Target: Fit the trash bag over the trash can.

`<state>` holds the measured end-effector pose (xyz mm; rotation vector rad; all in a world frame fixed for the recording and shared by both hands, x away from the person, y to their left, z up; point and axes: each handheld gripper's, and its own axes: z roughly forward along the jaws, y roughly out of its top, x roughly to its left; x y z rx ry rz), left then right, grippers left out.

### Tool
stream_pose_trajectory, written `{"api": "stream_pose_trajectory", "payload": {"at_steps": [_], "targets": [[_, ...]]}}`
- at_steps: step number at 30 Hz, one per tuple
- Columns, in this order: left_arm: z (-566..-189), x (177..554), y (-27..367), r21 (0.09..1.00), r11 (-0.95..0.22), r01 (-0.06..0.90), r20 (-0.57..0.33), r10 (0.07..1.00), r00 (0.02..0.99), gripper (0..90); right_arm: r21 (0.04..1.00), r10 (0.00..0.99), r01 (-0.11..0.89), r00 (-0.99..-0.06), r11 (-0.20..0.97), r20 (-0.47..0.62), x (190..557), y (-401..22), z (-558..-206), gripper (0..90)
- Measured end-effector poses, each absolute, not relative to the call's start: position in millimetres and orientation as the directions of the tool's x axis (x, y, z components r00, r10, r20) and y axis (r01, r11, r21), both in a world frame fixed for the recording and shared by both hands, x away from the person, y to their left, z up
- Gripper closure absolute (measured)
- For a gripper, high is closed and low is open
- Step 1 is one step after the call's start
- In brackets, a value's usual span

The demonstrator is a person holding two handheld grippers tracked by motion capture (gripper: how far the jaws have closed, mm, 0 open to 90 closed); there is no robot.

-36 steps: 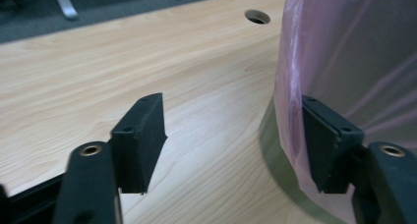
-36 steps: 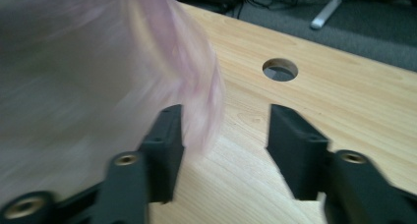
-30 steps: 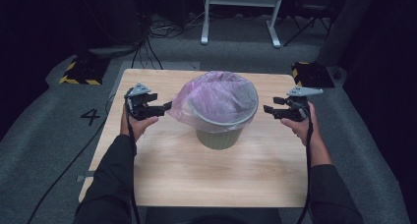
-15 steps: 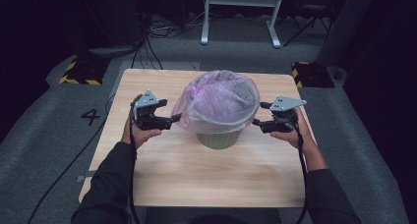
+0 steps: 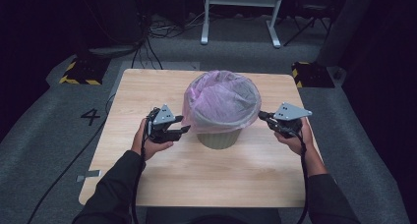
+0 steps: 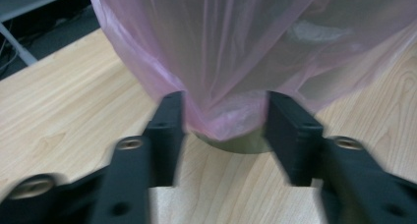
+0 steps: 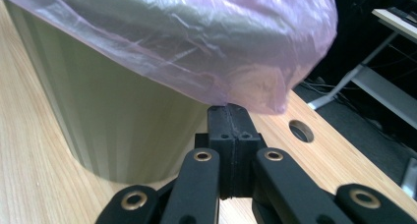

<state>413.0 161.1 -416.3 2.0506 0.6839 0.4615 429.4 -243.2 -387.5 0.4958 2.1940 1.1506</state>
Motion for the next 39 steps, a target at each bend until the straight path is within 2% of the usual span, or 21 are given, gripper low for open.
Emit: {"api": "stream_pose_trajectory", "payload": {"at_steps": [2, 5, 7, 8, 13, 14, 15, 16, 18, 20, 21, 22, 24, 28, 30, 31, 33, 34, 35, 37, 39], "targets": [[-418.7, 411.0, 160.8, 0.855, -0.445, 0.265, 0.077, 0.616, 0.784, 67.8, 0.832, 0.566, 0.048, -0.754, 0.553, -0.333, 425.8, -246.0, -389.0, 90.0], [-422.5, 409.8, 159.6, 0.858, -0.432, 0.278, 0.047, 0.604, 0.796, 64.3, 0.836, 0.563, 0.043, -0.758, 0.548, -0.330, 418.3, -249.6, -391.9, 90.0], [-423.8, 408.6, 159.2, 0.857, -0.436, 0.273, 0.054, 0.603, 0.796, 66.9, 0.835, 0.564, 0.032, -0.752, 0.550, -0.342, 414.3, -249.6, -392.7, 90.0], [-425.1, 407.4, 158.7, 0.857, -0.436, 0.274, 0.053, 0.604, 0.795, 73.6, 0.829, 0.555, 0.021, -0.752, 0.559, -0.356, 407.0, -249.5, -394.0, 90.0], [-428.4, 403.7, 157.9, 0.859, -0.439, 0.264, 0.052, 0.588, 0.807, 78.9, 0.816, 0.547, 0.026, -0.754, 0.578, -0.364, 400.6, -250.1, -402.9, 90.0], [-429.2, 403.5, 157.6, 0.858, -0.443, 0.261, 0.059, 0.591, 0.805, 76.9, 0.812, 0.559, 0.025, -0.737, 0.584, -0.380, 398.3, -248.4, -406.4, 71.1], [-430.1, 403.4, 157.4, 0.860, -0.434, 0.269, 0.049, 0.594, 0.803, 76.9, 0.812, 0.559, 0.025, -0.737, 0.584, -0.380, 398.3, -248.4, -406.4, 71.1], [-431.1, 402.9, 157.7, 0.865, -0.420, 0.276, 0.036, 0.600, 0.800, 65.5, 0.819, 0.601, 0.031, -0.695, 0.573, -0.394, 397.1, -245.2, -406.4, 48.5], [-430.8, 403.0, 158.6, 0.863, -0.415, 0.288, 0.027, 0.607, 0.794, 48.6, 0.825, 0.635, 0.027, -0.653, 0.564, -0.413, 396.5, -242.8, -404.3, 40.5], [-430.5, 402.7, 159.9, 0.869, -0.402, 0.288, 0.011, 0.599, 0.801, 38.9, 0.826, 0.645, 0.024, -0.638, 0.563, -0.421, 396.5, -241.8, -402.9, 37.9], [-430.1, 402.4, 160.4, 0.873, -0.392, 0.290, 0.011, 0.611, 0.791, 38.9, 0.825, 0.653, 0.022, -0.624, 0.564, -0.430, 396.8, -240.6, -401.7, 36.7], [-429.2, 402.7, 161.6, 0.877, -0.378, 0.297, 0.002, 0.621, 0.784, 28.9, 0.821, 0.665, 0.019, -0.596, 0.571, -0.450, 398.6, -236.9, -400.4, 29.9], [-429.6, 403.4, 160.1, 0.876, -0.381, 0.296, 0.007, 0.623, 0.783, 24.8, 0.804, 0.665, 0.016, -0.572, 0.595, -0.481, 401.6, -231.6, -400.9, 29.7], [-431.1, 407.6, 155.3, 0.867, -0.395, 0.303, 0.008, 0.620, 0.785, 22.3, 0.797, 0.681, 0.001, -0.519, 0.604, -0.516, 407.8, -223.7, -400.6, 33.6], [-430.5, 409.3, 153.6, 0.869, -0.397, 0.297, 0.018, 0.624, 0.781, 23.6, 0.789, 0.678, -0.012, -0.503, 0.614, -0.536, 409.9, -220.7, -400.2, 44.4], [-430.0, 409.9, 153.1, 0.870, -0.397, 0.293, 0.024, 0.627, 0.779, 28.9, 0.781, 0.668, -0.014, -0.508, 0.624, -0.543, 411.2, -219.4, -400.1, 53.4], [-429.4, 410.7, 152.7, 0.871, -0.401, 0.285, 0.034, 0.627, 0.779, 35.1, 0.773, 0.658, -0.017, -0.512, 0.634, -0.551, 411.7, -218.3, -400.1, 59.1], [-428.5, 412.8, 151.3, 0.864, -0.419, 0.280, 0.059, 0.636, 0.769, 46.9, 0.770, 0.657, -0.026, -0.503, 0.638, -0.561, 411.7, -217.6, -399.6, 72.2], [-428.5, 412.8, 151.3, 0.864, -0.419, 0.280, 0.059, 0.636, 0.769, 51.5, 0.770, 0.657, -0.026, -0.503, 0.638, -0.561, 411.7, -217.6, -399.6, 72.2], [-428.9, 415.0, 150.1, 0.864, -0.429, 0.264, 0.084, 0.640, 0.764, 65.7, 0.779, 0.659, -0.035, -0.511, 0.626, -0.552, 409.6, -218.8, -397.0, 88.2], [-428.8, 415.1, 149.5, 0.862, -0.437, 0.258, 0.097, 0.641, 0.761, 71.8, 0.781, 0.655, -0.034, -0.521, 0.624, -0.547, 408.4, -219.3, -396.3, 90.0]]}}
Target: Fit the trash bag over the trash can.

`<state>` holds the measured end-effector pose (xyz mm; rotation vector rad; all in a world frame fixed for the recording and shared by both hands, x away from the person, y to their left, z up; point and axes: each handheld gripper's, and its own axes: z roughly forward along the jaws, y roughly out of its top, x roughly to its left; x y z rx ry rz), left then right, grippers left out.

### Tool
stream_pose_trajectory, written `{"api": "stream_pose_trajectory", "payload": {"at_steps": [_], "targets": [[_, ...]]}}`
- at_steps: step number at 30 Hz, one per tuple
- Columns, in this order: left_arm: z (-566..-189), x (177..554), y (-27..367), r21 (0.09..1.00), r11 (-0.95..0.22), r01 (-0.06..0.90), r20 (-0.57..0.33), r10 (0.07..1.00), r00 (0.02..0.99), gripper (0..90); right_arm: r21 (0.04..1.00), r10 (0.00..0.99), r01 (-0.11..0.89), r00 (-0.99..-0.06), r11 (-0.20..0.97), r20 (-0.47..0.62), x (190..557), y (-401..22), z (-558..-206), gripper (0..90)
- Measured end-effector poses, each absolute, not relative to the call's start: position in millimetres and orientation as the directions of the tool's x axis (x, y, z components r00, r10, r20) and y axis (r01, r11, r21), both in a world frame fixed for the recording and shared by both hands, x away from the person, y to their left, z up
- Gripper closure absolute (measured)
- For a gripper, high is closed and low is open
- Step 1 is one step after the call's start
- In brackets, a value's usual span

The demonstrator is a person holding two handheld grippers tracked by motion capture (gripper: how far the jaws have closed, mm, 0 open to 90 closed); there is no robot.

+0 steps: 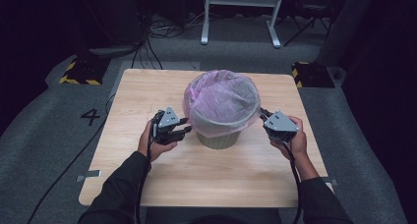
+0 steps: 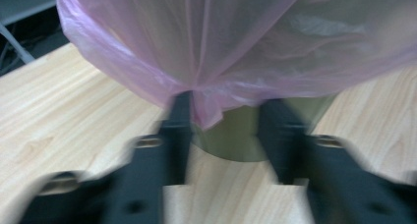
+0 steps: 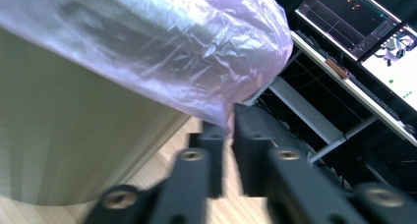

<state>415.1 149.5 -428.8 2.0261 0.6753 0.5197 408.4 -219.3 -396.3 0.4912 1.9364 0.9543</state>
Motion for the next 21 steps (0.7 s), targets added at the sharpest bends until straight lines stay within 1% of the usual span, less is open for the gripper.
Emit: {"api": "stream_pose_trajectory", "payload": {"at_steps": [2, 3, 4, 5, 6, 7, 13, 14, 15, 16, 17, 19, 21], "targets": [[-429.3, 415.0, 149.7, 0.866, -0.430, 0.254, 0.090, 0.635, 0.767, 84.9, 0.779, 0.648, -0.032, -0.534, 0.626, -0.543, 406.5, -220.4, -395.7, 90.0], [-430.4, 415.6, 149.1, 0.854, -0.454, 0.255, 0.092, 0.614, 0.784, 89.9, 0.783, 0.639, -0.021, -0.565, 0.622, -0.522, 405.3, -222.1, -395.6, 90.0], [-430.4, 415.6, 149.1, 0.854, -0.454, 0.255, 0.092, 0.614, 0.784, 90.0, 0.783, 0.639, -0.021, -0.565, 0.622, -0.522, 405.3, -222.1, -395.6, 90.0], [-432.8, 414.9, 146.6, 0.834, -0.489, 0.255, 0.111, 0.601, 0.792, 90.0, 0.787, 0.632, -0.013, -0.588, 0.617, -0.505, 404.0, -224.3, -396.0, 90.0], [-432.8, 414.9, 146.6, 0.834, -0.489, 0.255, 0.111, 0.601, 0.792, 90.0, 0.787, 0.632, -0.013, -0.588, 0.617, -0.505, 404.0, -224.3, -396.0, 90.0], [-435.8, 414.3, 145.4, 0.823, -0.510, 0.252, 0.123, 0.593, 0.796, 90.0, 0.787, 0.623, -0.002, -0.609, 0.617, -0.491, 402.0, -225.7, -397.9, 90.0], [-444.1, 413.7, 145.6, 0.803, -0.533, 0.267, 0.128, 0.591, 0.796, 90.0, 0.769, 0.605, 0.033, -0.639, 0.639, -0.476, 400.6, -230.5, -406.0, 90.0], [-446.9, 414.0, 145.2, 0.797, -0.540, 0.270, 0.132, 0.592, 0.795, 90.0, 0.760, 0.600, 0.044, -0.644, 0.649, -0.475, 401.2, -231.4, -408.7, 90.0], [-450.8, 415.5, 144.7, 0.777, -0.566, 0.276, 0.139, 0.581, 0.802, 90.0, 0.740, 0.587, 0.076, -0.666, 0.668, -0.461, 404.5, -232.5, -416.2, 90.0], [-450.8, 415.5, 144.7, 0.777, -0.566, 0.276, 0.139, 0.581, 0.802, 90.0, 0.740, 0.587, 0.076, -0.666, 0.668, -0.461, 404.5, -232.5, -416.2, 90.0], [-456.0, 418.5, 143.5, 0.762, -0.580, 0.287, 0.145, 0.585, 0.798, 90.0, 0.731, 0.588, 0.109, -0.678, 0.674, -0.441, 409.8, -234.1, -424.4, 90.0], [-459.5, 421.9, 144.2, 0.759, -0.578, 0.300, 0.133, 0.589, 0.797, 90.0, 0.735, 0.596, 0.146, -0.697, 0.662, -0.398, 416.2, -236.5, -430.9, 90.0], [-461.4, 424.2, 144.6, 0.750, -0.585, 0.308, 0.135, 0.591, 0.795, 90.0, 0.729, 0.599, 0.166, -0.703, 0.664, -0.385, 419.3, -237.0, -433.5, 90.0]]}}
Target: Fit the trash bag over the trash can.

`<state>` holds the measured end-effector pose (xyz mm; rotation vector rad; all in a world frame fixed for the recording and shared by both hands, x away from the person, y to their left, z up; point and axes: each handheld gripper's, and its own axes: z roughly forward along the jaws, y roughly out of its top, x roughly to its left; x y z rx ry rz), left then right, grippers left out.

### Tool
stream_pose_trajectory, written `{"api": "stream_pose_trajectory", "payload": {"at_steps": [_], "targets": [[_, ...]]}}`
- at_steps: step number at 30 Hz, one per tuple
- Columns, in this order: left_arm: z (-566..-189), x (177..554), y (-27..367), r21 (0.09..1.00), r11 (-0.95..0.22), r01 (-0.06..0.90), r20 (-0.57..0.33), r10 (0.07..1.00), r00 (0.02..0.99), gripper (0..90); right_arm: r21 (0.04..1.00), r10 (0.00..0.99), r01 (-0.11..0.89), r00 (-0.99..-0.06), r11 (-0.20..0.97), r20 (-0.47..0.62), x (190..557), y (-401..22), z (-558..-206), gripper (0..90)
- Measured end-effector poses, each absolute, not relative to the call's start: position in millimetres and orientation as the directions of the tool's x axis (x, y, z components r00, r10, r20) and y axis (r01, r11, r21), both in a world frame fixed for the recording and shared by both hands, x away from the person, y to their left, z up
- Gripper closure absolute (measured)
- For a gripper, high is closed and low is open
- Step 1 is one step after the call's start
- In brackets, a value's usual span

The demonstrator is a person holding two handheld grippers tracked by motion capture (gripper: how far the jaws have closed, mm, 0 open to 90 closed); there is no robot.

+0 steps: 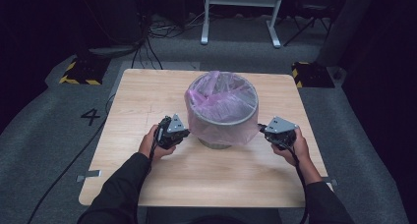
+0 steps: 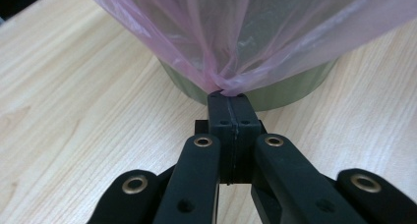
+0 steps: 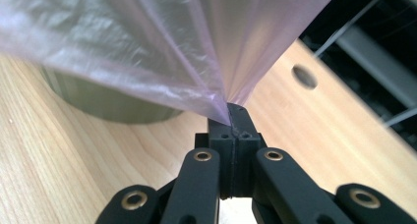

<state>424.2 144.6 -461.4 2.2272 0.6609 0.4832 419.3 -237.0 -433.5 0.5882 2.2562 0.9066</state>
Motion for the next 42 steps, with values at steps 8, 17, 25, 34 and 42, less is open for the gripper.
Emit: {"api": "stream_pose_trajectory", "payload": {"at_steps": [8, 17, 25, 34, 42], "targets": [[-482.3, 441.5, 144.5, 0.712, -0.597, 0.371, 0.103, 0.611, 0.785, 90.0, 0.623, 0.579, 0.288, -0.745, 0.727, -0.332, 451.4, -233.4, -462.5, 90.0], [-488.5, 442.2, 162.2, 0.741, -0.536, 0.404, 0.034, 0.630, 0.775, 66.3, 0.634, 0.626, 0.355, -0.732, 0.687, -0.269, 466.5, -242.1, -475.7, 90.0], [-475.7, 419.6, 194.8, 0.777, -0.420, 0.468, -0.033, 0.715, 0.698, 19.3, 0.745, 0.675, 0.382, -0.728, 0.547, -0.122, 451.1, -271.5, -465.5, 41.1], [-481.4, 394.2, 196.7, 0.729, -0.498, 0.469, 0.012, 0.695, 0.719, 18.0, 0.838, 0.678, 0.339, -0.734, 0.427, -0.049, 413.9, -300.4, -446.2, 22.4], [-488.9, 383.9, 200.6, 0.715, -0.495, 0.494, -0.011, 0.699, 0.715, 17.3, 0.884, 0.673, 0.303, -0.739, 0.356, -0.018, 400.3, -300.4, -426.9, 21.5]]}}
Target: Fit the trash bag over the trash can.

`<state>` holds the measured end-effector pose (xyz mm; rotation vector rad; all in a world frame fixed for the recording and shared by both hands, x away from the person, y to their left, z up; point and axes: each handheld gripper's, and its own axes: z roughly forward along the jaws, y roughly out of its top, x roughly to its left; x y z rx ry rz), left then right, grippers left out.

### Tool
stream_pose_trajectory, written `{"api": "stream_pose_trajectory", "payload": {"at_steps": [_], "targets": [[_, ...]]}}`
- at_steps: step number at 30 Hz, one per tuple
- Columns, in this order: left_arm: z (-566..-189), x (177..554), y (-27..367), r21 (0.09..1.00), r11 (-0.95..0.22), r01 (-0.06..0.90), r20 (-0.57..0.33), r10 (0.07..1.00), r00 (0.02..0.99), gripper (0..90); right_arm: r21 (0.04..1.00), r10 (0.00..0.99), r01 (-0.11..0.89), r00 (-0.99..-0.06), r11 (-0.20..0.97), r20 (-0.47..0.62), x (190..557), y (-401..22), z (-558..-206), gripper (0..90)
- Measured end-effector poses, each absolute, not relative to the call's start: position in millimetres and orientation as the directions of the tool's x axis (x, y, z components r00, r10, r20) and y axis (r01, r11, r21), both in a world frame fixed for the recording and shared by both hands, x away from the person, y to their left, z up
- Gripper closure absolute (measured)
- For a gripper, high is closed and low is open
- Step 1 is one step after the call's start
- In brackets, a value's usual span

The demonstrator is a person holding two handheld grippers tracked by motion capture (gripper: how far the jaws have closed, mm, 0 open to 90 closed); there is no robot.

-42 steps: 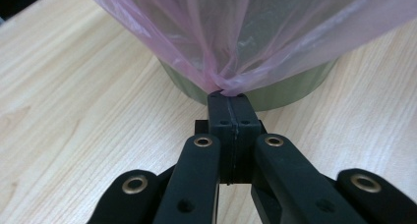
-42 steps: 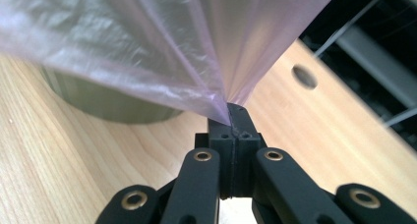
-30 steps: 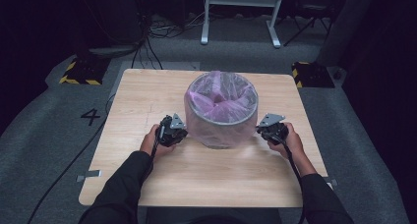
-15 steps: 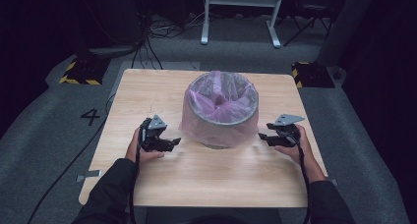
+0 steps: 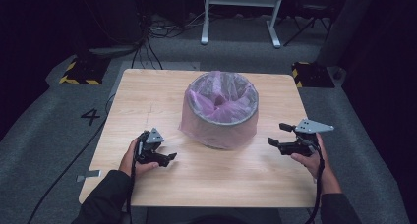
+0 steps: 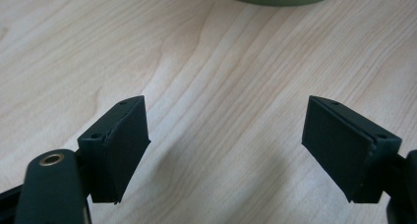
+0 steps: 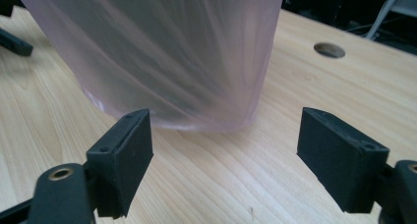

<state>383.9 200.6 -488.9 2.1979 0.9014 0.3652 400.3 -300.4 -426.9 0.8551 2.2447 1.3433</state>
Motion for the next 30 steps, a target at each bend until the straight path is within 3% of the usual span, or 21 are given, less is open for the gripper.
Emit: {"api": "stream_pose_trajectory", "payload": {"at_steps": [7, 16, 30], "targets": [[-492.2, 381.8, 203.8, 0.701, -0.501, 0.507, -0.038, 0.684, 0.728, 16.7, 0.898, 0.648, 0.264, -0.761, 0.352, -0.031, 392.3, -288.5, -407.0, 20.1], [-499.4, 380.4, 202.8, 0.690, -0.518, 0.505, -0.026, 0.680, 0.733, 16.7, 0.888, 0.645, 0.191, -0.750, 0.419, -0.143, 390.9, -262.9, -361.7, 21.2], [-503.9, 380.6, 199.6, 0.705, -0.514, 0.488, -0.006, 0.684, 0.729, 11.2, 0.893, 0.595, 0.149, -0.789, 0.426, -0.152, 413.1, -223.3, -305.4, 23.4]]}}
